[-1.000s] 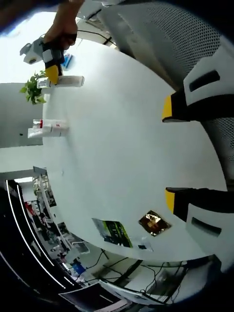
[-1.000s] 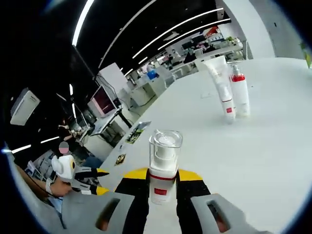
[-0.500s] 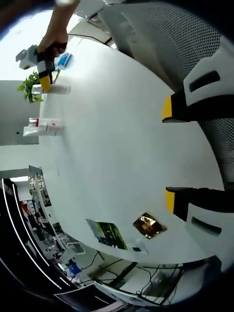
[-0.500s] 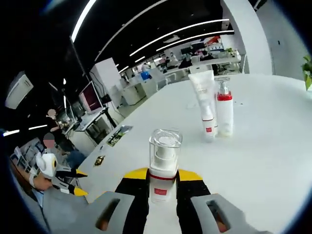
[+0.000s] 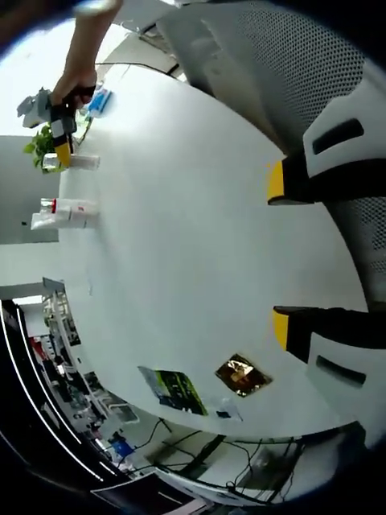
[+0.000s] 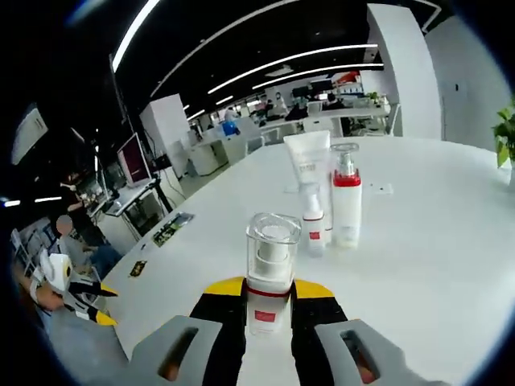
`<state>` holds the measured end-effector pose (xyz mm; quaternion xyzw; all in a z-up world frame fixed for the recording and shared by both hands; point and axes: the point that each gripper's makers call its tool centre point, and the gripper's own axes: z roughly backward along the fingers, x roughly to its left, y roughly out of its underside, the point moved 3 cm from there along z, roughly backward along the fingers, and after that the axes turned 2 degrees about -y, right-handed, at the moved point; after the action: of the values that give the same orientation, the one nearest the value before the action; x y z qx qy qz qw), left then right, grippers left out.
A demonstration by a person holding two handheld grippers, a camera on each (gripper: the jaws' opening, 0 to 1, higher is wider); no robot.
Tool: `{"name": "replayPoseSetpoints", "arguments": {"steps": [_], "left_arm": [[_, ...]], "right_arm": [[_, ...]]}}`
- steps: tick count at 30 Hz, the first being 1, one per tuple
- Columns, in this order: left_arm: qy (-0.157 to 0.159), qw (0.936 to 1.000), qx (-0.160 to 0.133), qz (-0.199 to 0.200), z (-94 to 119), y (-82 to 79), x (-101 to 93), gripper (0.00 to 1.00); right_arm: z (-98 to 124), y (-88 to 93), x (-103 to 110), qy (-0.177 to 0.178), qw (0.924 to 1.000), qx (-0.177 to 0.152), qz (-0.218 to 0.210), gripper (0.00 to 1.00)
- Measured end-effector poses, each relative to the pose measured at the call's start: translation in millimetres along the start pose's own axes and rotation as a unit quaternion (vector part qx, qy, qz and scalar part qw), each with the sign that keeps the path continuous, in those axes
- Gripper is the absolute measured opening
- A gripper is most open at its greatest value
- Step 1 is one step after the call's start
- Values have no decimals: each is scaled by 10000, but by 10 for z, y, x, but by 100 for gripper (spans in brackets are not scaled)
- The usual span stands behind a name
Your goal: Arrange the skincare products in the storage area until every visible bottle or jar stands upright without overlapping.
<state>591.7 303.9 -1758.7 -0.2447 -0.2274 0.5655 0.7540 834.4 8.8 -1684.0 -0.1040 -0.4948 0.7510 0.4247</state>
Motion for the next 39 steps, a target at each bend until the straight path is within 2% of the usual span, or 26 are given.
{"name": "replayPoseSetpoints", "arguments": {"steps": [7, 16, 30, 39], "left_arm": [[24, 9999, 75, -69, -10, 31, 0, 47], [15, 9998, 122, -144, -18, 49, -4, 48], [29, 9997, 164, -199, -29, 76, -5, 53], [61, 9995, 212, -217, -40, 101, -4, 54]], "right_arm": [[-80, -75, -194, 292, 9995, -80, 101, 16], [-291, -117, -290, 472, 9987, -111, 145, 16], [-438, -178, -493, 731, 9970, -156, 218, 16], [-574, -187, -623, 895, 9949, -146, 436, 16]]}}
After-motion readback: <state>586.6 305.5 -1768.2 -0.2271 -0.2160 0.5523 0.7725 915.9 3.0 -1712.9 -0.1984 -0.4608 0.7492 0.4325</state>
